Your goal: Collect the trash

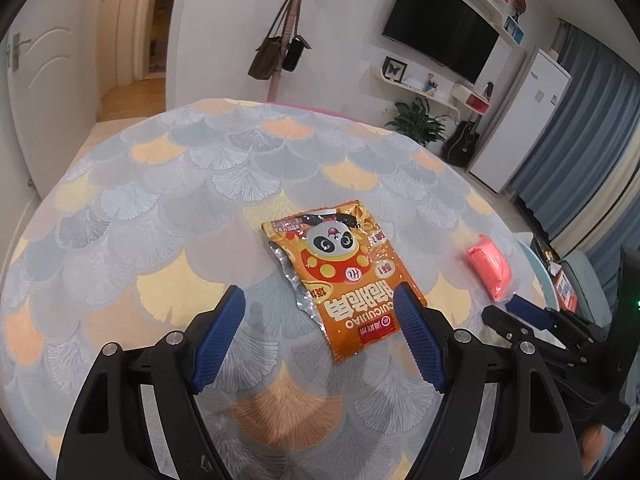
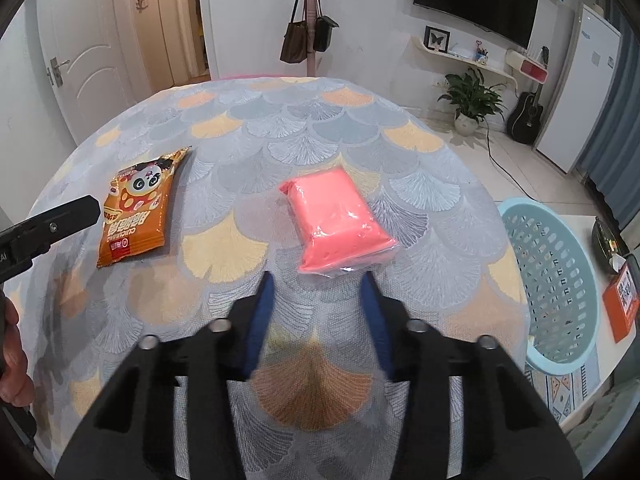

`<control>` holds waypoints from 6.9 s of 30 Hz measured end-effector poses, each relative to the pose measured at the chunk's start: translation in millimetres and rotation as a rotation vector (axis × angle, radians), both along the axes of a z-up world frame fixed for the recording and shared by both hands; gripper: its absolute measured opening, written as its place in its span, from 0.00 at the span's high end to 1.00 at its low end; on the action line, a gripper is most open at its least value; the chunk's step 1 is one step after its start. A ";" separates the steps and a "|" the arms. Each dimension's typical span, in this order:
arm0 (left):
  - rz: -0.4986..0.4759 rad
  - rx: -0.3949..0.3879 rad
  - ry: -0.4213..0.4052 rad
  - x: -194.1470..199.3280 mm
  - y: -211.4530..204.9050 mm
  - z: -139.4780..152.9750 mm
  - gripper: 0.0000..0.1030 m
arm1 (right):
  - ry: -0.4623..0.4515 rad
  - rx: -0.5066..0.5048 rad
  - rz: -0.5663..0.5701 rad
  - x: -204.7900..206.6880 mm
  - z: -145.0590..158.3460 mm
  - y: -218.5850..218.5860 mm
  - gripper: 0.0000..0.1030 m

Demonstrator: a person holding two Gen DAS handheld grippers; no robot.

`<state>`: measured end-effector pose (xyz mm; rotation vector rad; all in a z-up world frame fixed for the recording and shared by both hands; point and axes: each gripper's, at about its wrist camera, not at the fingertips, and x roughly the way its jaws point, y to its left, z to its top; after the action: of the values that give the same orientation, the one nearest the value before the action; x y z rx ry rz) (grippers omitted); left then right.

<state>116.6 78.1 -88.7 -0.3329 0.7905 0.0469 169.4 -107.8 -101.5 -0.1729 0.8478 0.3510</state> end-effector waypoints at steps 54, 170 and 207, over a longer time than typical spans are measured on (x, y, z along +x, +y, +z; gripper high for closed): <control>-0.224 0.225 -0.061 37.8 -73.6 22.2 0.35 | -0.052 0.134 0.026 39.9 27.8 -34.5 0.65; -0.139 0.218 -0.360 -10.8 -76.4 27.8 0.11 | -0.375 0.118 -0.659 -39.3 41.5 -85.2 0.21; -0.083 0.219 -0.350 -12.5 -66.5 27.8 0.09 | -0.444 0.097 -0.687 -49.1 41.6 -79.8 0.16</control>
<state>104.1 11.6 -60.8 -0.0950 0.4459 -0.0036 120.3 -187.6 -59.9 0.1325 0.4080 -0.2870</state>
